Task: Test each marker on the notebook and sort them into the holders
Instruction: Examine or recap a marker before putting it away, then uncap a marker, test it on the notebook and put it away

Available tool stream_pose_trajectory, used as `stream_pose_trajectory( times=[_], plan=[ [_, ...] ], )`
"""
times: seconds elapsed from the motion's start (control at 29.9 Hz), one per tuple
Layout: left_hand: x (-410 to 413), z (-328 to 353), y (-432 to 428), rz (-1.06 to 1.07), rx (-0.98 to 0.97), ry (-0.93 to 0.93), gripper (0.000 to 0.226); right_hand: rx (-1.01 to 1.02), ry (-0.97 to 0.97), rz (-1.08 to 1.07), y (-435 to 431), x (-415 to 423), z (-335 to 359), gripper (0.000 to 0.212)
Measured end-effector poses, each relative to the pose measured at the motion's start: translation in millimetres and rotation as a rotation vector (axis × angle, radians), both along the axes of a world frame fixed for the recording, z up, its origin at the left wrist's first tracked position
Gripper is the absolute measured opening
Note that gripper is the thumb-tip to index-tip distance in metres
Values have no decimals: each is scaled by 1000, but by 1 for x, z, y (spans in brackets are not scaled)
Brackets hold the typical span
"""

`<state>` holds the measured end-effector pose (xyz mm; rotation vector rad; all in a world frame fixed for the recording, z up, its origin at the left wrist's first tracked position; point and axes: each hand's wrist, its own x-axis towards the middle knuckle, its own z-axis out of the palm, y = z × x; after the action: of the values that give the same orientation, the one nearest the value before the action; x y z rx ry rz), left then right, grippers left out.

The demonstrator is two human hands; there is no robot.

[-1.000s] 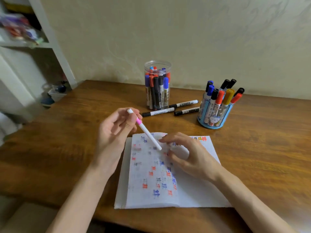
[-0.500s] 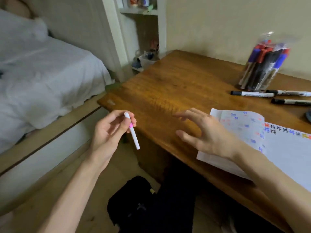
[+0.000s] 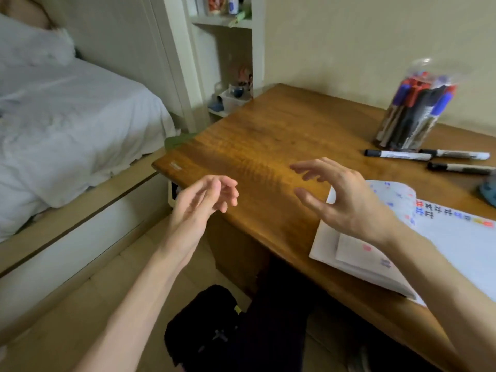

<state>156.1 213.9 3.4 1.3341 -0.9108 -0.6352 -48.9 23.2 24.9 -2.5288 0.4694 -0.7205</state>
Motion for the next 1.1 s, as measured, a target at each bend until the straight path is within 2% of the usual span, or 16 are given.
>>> stream_pose_trajectory(
  times=[0.23, 0.47, 0.74, 0.84, 1.0, 1.1],
  plan=[
    [-78, 26, -88, -199, -41, -73, 26, 52, -20, -336, -35, -92, 3, 28],
    [-163, 41, -173, -429, 15, -107, 21, 87, -21, -547, -55, -176, -17, 27],
    [-215, 20, -267, -411, 168, -155, 18, 133, -113, -612, -69, -204, -38, 25],
    [-221, 10, -301, -347, 192, -288, 25, 124, -127, -624, -71, -205, -39, 24],
    [-230, -12, -339, -211, 245, -650, 45, 122, -143, -650, -72, -211, -36, 26],
    [-233, -22, -351, -122, 288, -826, 50, 112, -155, -676, -75, -215, -35, 26]
  ],
)
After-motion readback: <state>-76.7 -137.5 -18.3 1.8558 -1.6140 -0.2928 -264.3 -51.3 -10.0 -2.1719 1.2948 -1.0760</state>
